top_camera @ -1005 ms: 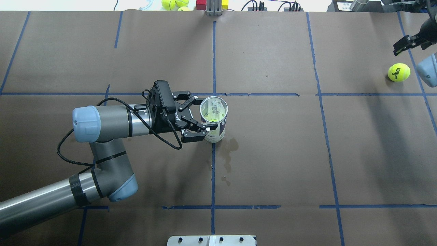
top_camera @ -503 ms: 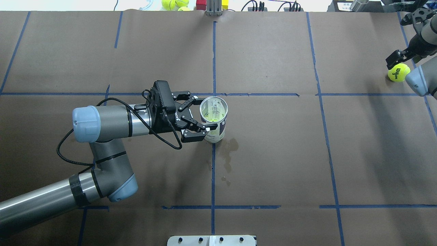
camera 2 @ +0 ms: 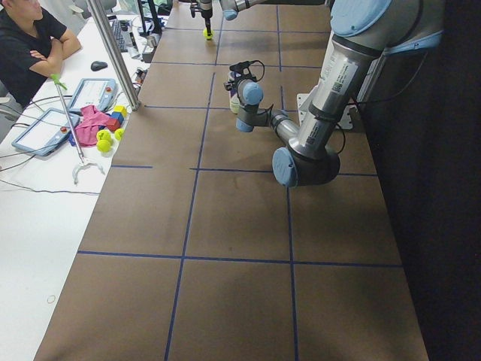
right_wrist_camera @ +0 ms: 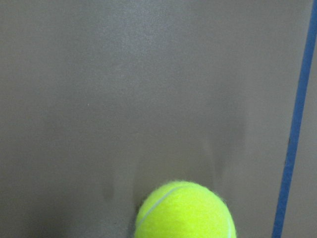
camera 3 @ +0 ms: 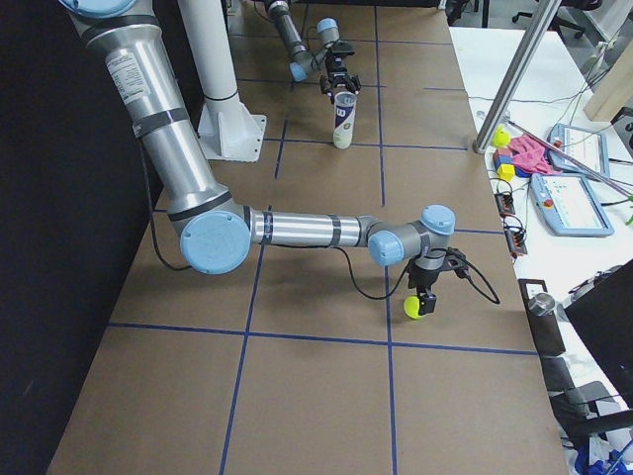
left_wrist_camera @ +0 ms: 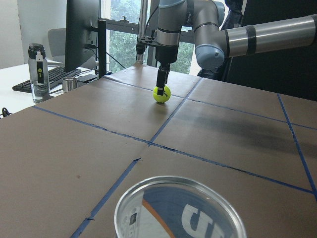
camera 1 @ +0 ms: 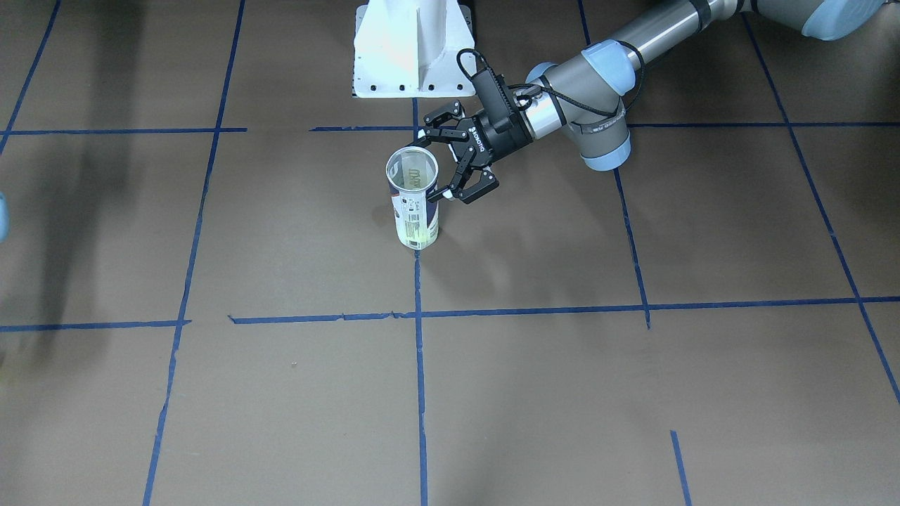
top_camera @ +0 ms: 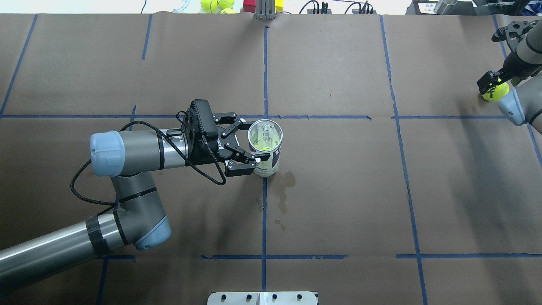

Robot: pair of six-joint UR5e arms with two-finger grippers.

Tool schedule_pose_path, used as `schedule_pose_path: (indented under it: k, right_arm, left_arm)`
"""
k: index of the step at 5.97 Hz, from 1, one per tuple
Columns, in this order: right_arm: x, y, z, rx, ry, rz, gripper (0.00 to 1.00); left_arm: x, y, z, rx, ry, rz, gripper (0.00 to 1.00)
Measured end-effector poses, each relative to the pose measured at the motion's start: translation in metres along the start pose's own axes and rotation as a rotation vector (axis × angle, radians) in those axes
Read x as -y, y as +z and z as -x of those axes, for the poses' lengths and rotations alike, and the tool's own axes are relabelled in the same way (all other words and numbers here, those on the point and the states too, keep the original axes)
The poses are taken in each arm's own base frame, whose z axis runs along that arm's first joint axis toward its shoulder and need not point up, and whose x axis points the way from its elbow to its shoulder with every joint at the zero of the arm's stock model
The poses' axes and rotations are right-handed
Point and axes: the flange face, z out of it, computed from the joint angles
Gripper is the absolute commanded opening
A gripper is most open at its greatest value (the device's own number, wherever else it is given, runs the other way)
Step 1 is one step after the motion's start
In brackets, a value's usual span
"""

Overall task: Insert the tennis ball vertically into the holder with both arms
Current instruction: 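Lower the right gripper and grasp the second yellow tennis ball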

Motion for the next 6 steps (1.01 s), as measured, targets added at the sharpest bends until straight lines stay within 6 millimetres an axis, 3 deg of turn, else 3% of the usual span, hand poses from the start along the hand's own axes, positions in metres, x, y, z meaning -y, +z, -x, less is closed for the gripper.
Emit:
schedule_pose_path:
  k: [1, 2, 3, 4, 6]
  right_arm:
    - [0.001, 0.003, -0.001, -0.012, -0.003, -0.002, 0.99]
    - [0.003, 0.01, -0.004, -0.018, -0.01, -0.013, 0.91]
    - [0.004, 0.018, -0.008, -0.019, -0.018, -0.027, 0.51]
    - [0.004, 0.022, -0.008, -0.017, -0.025, -0.036, 0.02]
    - [0.008, 0.016, -0.001, -0.01, -0.033, -0.057, 0.0]
  left_arm:
    - [0.0, 0.0, 0.0, 0.0, 0.0, 0.0, 0.89]
    - [0.001, 0.0, 0.0, 0.001, 0.0, 0.0, 0.89]
    - [0.001, 0.0, 0.0, 0.001, 0.0, 0.0, 0.89]
    - [0.001, 0.0, 0.0, 0.001, 0.0, 0.001, 0.89]
    - [0.001, 0.0, 0.001, 0.002, 0.0, 0.0, 0.89]
